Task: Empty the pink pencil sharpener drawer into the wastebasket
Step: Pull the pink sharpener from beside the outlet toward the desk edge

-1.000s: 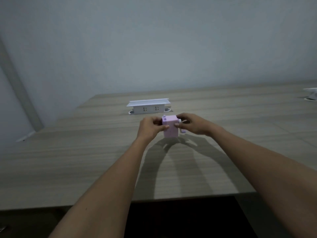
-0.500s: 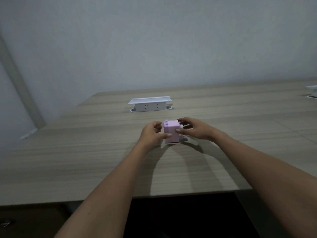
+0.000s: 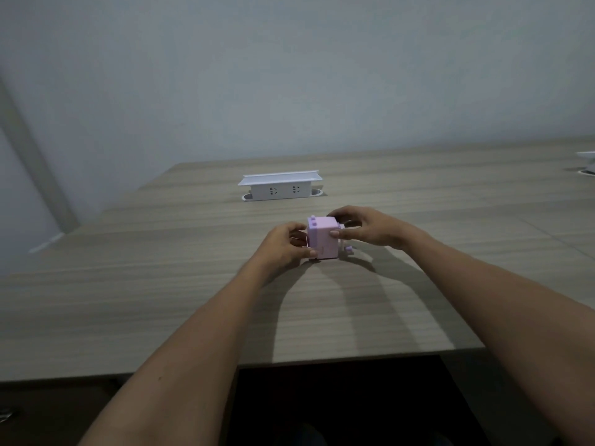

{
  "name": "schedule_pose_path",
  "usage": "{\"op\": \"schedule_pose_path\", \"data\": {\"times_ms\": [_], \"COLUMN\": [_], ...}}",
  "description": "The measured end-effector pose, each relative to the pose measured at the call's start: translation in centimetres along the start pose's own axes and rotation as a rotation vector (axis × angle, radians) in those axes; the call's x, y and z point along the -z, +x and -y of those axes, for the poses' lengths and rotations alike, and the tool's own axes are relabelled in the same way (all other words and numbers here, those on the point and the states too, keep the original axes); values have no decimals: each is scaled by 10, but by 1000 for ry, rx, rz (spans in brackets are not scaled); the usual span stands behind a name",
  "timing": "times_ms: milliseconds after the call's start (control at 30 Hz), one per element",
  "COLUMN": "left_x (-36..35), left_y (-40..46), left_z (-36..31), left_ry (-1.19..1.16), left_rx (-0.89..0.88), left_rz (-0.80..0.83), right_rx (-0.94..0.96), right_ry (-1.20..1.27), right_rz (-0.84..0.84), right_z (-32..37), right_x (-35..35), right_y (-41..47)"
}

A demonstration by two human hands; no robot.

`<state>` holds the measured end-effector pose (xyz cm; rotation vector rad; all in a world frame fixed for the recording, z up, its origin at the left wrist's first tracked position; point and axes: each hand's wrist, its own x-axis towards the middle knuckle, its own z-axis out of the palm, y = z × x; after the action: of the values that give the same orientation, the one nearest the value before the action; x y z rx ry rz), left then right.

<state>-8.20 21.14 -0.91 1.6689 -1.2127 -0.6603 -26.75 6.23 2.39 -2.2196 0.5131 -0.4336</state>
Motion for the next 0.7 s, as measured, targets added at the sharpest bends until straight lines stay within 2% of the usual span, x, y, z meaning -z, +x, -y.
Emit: {"op": "schedule_pose_path", "data": {"times_ms": [400, 700], "left_x": [63, 84], "left_y": [-33, -55], "left_z": [5, -44], "left_ry": [47, 23], "left_rx": [24, -91], "left_rz": [-107, -195], "right_rx": [-44, 73], "right_ry": [-24, -83], "right_rz": [24, -103], "right_z": [6, 53], "right_x": [2, 9], "right_y": [-3, -16]}}
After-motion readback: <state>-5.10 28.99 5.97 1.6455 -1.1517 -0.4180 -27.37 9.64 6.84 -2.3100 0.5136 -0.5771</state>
